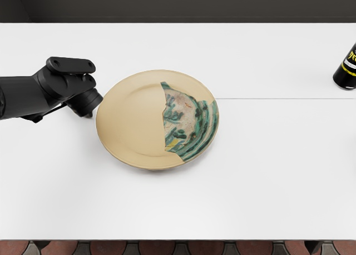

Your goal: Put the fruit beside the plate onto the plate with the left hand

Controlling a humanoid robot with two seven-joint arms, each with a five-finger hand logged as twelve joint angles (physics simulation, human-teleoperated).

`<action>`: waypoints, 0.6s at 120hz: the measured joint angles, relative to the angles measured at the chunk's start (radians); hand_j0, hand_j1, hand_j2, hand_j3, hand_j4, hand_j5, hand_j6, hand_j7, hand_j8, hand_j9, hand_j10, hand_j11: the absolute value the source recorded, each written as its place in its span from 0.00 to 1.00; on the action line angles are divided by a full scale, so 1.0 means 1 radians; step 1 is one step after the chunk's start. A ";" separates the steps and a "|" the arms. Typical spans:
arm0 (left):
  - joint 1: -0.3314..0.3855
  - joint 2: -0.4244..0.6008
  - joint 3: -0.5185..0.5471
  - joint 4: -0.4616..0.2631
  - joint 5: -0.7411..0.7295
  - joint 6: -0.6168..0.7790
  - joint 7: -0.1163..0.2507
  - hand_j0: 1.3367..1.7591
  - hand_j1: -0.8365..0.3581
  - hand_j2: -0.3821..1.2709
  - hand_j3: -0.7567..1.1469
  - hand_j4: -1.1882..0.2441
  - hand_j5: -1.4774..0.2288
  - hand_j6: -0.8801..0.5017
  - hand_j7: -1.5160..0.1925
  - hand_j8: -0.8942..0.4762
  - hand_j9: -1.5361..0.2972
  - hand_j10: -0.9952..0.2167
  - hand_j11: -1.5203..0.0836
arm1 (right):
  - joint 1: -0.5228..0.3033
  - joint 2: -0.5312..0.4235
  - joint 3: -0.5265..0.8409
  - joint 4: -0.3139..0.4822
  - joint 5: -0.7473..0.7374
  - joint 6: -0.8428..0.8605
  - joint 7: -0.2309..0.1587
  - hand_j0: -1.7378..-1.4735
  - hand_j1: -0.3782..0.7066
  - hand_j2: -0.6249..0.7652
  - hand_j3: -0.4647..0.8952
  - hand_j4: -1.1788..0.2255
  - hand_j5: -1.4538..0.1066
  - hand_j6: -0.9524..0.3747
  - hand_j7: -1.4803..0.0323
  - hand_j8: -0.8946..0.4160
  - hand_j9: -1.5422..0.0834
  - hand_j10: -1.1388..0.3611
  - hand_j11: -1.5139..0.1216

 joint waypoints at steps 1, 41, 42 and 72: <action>0.000 0.000 0.000 0.000 0.000 0.000 0.000 0.76 0.53 0.36 0.40 0.55 0.44 0.39 0.47 0.31 0.45 0.37 0.51 | 0.000 0.000 0.000 0.000 0.000 0.000 0.000 0.30 0.05 0.45 0.34 0.82 0.91 0.70 0.96 0.66 0.93 0.74 0.91; 0.010 0.000 0.001 0.000 0.017 -0.001 -0.001 0.74 0.54 0.33 0.40 0.64 0.35 0.44 0.37 0.37 0.35 0.35 0.39 | 0.000 0.000 0.000 0.000 0.000 0.000 0.000 0.30 0.05 0.45 0.34 0.82 0.91 0.70 0.96 0.66 0.93 0.74 0.91; 0.011 0.000 0.001 0.000 0.018 -0.002 -0.001 0.74 0.54 0.33 0.40 0.64 0.35 0.44 0.36 0.37 0.35 0.35 0.39 | 0.000 0.000 0.000 0.000 0.000 0.000 0.000 0.30 0.05 0.45 0.34 0.82 0.91 0.70 0.96 0.66 0.93 0.74 0.91; 0.012 0.000 0.000 -0.001 0.029 -0.014 0.000 0.72 0.51 0.32 0.40 0.71 0.28 0.51 0.29 0.45 0.27 0.40 0.30 | 0.000 0.000 0.000 0.000 0.000 0.000 0.000 0.30 0.05 0.45 0.34 0.82 0.91 0.70 0.96 0.66 0.93 0.74 0.91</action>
